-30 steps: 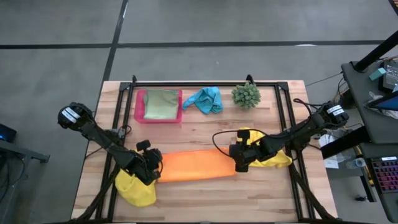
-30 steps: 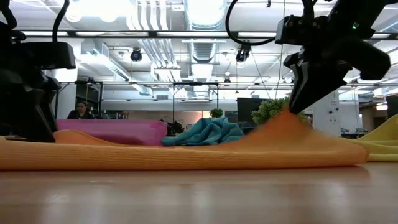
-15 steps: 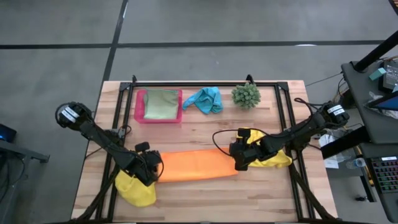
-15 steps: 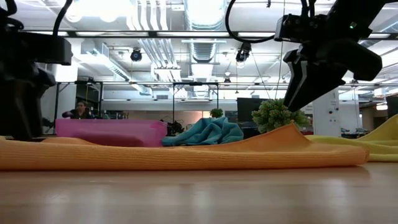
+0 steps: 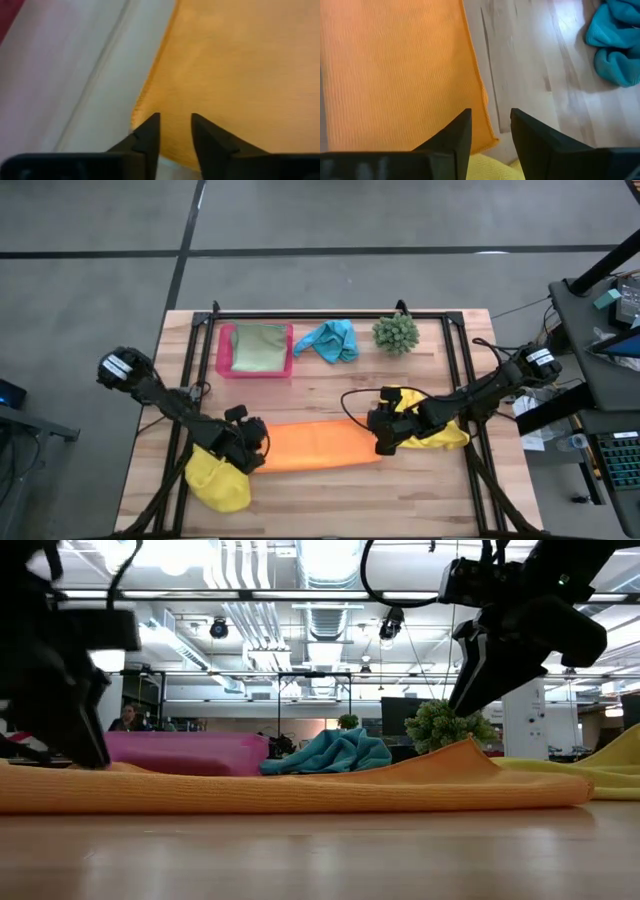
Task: Fold microfiber towels
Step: Fold the orange towel
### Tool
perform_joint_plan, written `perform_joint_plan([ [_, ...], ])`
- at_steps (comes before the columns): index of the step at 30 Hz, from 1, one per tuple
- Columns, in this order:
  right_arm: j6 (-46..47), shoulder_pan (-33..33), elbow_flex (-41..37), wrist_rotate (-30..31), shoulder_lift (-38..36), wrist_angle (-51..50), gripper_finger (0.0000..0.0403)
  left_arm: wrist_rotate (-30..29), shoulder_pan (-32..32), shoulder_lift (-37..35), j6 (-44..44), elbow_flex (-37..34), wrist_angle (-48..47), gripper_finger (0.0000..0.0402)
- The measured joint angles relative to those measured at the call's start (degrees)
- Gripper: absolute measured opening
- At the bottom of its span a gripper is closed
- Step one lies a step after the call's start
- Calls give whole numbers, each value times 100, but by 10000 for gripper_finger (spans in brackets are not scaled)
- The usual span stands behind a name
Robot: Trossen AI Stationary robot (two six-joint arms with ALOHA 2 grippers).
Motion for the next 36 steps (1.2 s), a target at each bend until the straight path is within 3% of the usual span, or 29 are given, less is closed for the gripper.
perform_joint_plan([
  [6,-8,0,-7,-4,0,31,132,-69,160,303,-366,-117,-180,6],
  [19,138,0,-9,-36,7,196,116,10,158,-232,-237,175,-703,20],
  [23,1237,-80,-9,-379,-1,203,123,-91,159,-273,-58,366,-120,20],
  [29,2280,-134,-11,-1156,-9,199,163,-161,398,261,1463,276,2186,20],
  [36,2953,-177,-11,-1747,-9,158,203,-88,630,1132,1518,277,2168,20],
])
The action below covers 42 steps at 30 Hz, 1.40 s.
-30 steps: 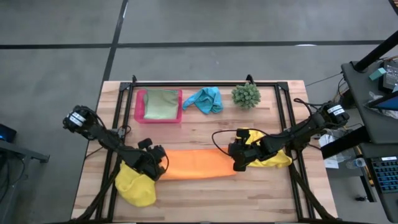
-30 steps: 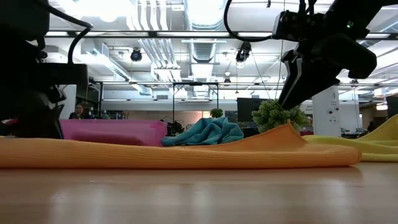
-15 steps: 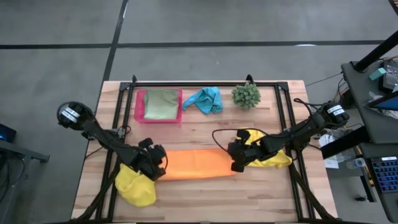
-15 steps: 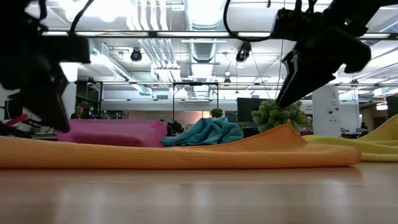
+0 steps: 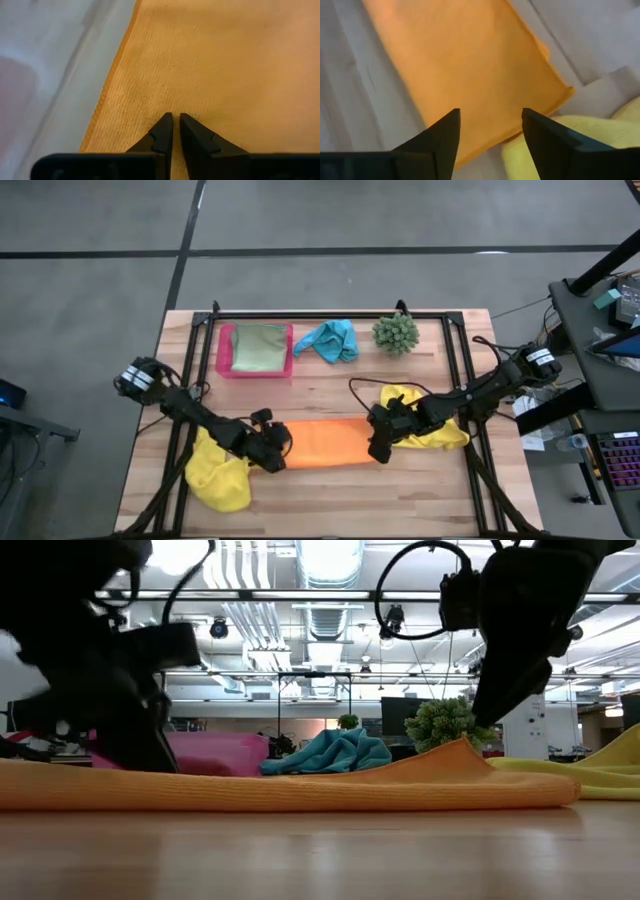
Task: Fold microfiber towels
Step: Fold the orange towel
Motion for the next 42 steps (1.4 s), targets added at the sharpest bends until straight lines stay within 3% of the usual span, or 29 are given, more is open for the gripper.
perform_joint_plan([
  [5,188,-182,0,-9,2,22,211,-53,235,161,-61,40,-430,20],
  [11,46,-596,0,42,26,208,212,-153,492,-88,-1027,4,-2624,20],
  [14,-84,-775,-2,59,106,541,212,-227,487,-300,-1151,-30,-3067,20],
  [31,81,-1467,-4,-193,1438,2116,212,-346,487,-921,-411,49,-2044,20],
  [42,48,-1662,-2,-659,2157,3984,207,-484,483,-912,-411,47,-2016,20],
])
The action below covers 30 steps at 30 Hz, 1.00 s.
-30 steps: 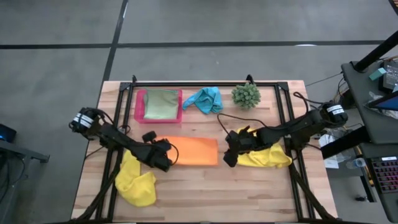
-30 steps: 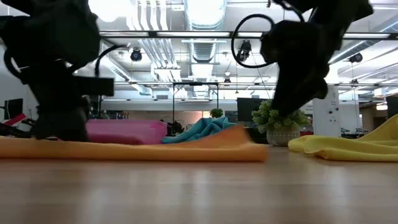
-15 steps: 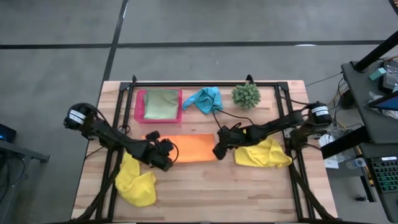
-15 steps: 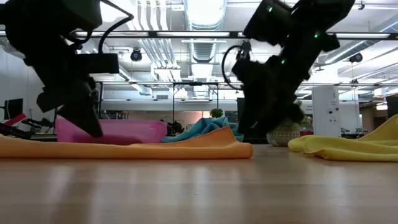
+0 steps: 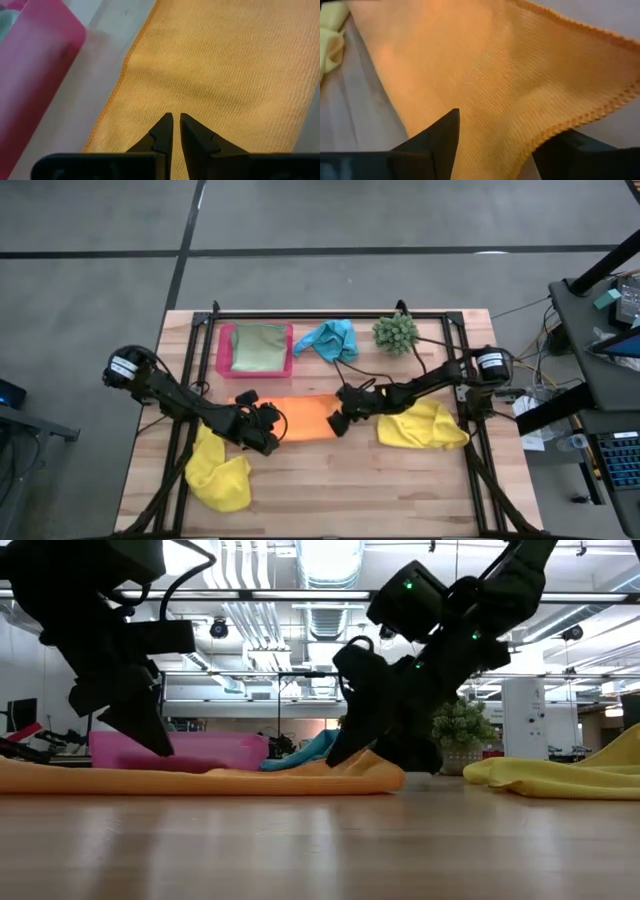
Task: Fold microfiber towels
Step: Fold the orange towel
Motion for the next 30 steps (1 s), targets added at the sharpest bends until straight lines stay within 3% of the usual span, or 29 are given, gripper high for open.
perform_joint_plan([
  [4,-70,-63,4,3,112,109,168,-14,0,0,-2,2,21,20],
  [12,-920,-64,2,-19,-97,-321,20,29,0,-58,7,7,59,20],
  [19,-1356,-73,0,317,-1047,-2328,9,53,-17,-247,23,7,35,20],
  [25,-1139,-73,-4,854,-2155,-4493,9,70,-46,-481,159,4,41,20],
  [30,-653,-73,-4,960,-2879,-4802,9,70,-153,-834,171,2,35,20],
])
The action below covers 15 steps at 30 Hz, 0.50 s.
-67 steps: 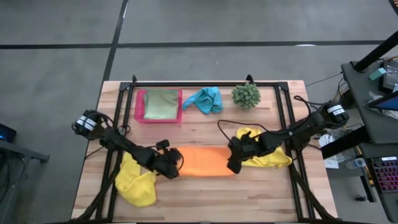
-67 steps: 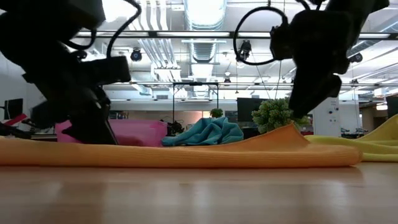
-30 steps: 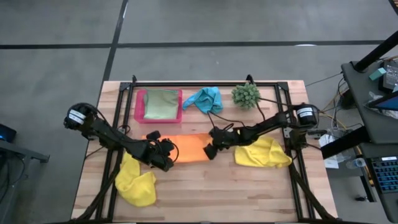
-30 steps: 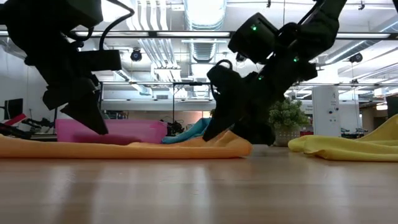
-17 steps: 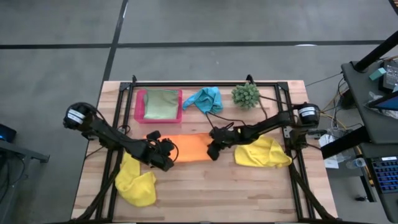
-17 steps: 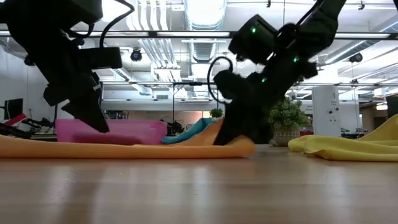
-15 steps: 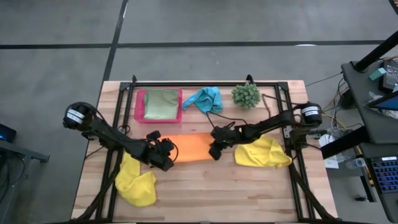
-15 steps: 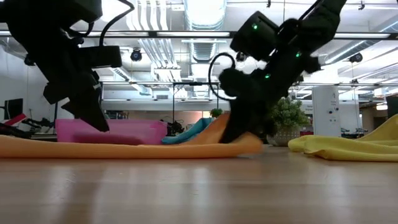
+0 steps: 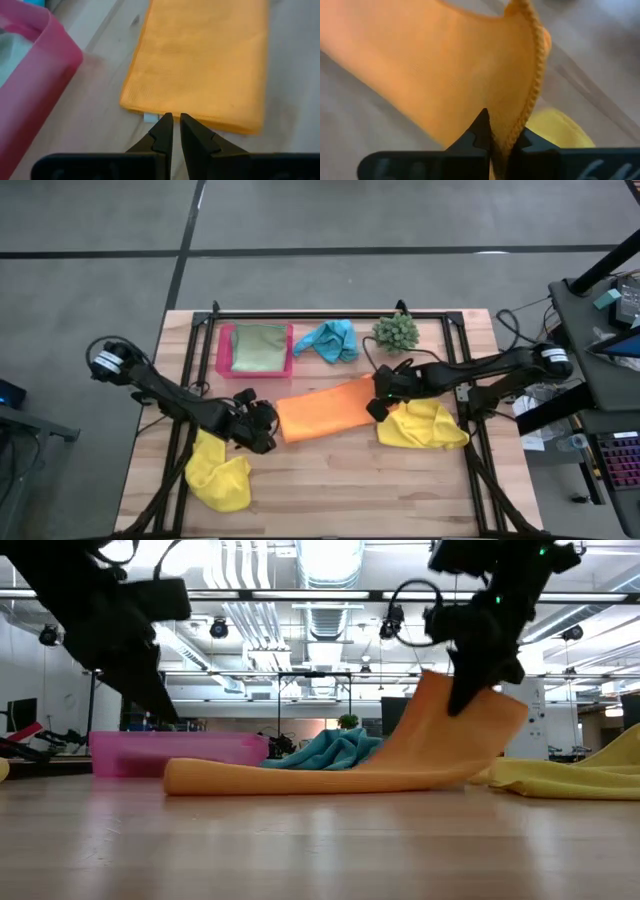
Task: Fold microfiber towels
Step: Fold the orange towel
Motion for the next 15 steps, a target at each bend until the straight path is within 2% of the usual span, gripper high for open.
perform_joint_plan([
  [3,183,4,0,-70,-138,612,9,-4,-95,-246,41,-11,6,20],
  [7,143,0,0,-618,18,1797,9,-205,-276,-588,98,-18,22,20],
  [11,265,1,1,-984,489,2981,9,-602,-523,-858,100,-31,24,20],
  [15,444,0,3,-1313,1134,4137,9,-625,-782,-923,91,-55,20,20],
])
